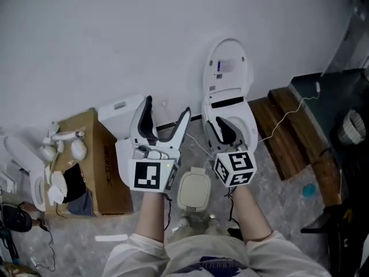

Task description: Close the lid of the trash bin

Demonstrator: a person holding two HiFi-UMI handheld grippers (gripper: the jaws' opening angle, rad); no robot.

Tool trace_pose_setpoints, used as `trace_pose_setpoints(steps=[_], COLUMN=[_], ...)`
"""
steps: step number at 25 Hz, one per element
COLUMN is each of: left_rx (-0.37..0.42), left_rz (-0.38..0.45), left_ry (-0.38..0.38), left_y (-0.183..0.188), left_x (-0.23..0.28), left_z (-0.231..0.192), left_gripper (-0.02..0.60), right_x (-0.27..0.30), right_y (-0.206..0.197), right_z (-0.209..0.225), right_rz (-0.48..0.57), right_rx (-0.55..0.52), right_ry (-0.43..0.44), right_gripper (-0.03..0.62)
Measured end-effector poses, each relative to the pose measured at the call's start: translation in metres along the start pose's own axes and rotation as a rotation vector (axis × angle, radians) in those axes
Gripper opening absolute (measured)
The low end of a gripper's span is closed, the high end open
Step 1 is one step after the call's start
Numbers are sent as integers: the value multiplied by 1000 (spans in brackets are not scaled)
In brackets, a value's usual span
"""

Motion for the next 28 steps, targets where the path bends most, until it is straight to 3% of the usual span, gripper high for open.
trace_pose_setpoints(steps=[1,4,9,12,18,28], left_rx=[13,-10,-67,-76,-87,-96], left_rz=[8,25,-31,-74,-100,-136], left_ry=[-8,11,77,78,97,124], left_y=[11,28,22,15,23,19], left_x=[-2,-21,-51,-50,-42,-45], left_z=[8,27,45,50,57,57], left_gripper=[350,186,0,-2,-2,-2], right_x=[-9,-39,-76,-82,-83,-88], right_y=[24,71,88,83,84,84], right_z=[4,7,0,0,-9,-6], right_rz=[55,187,236,220,226,250], right_rx=[-15,-74,-151,-126,-140,-69], right_ry=[-31,-84,-95,-95,-80,-94], right_gripper=[103,17,9,9,9,9])
Point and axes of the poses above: the fingertips, and each gripper's own axes: x forward along the fingers, z to its right, y out of its top, the point moved 9 cm from there along -x, backward along the fingers, and after that the axes turned 10 degrees about -x, right-handed, at the moved point
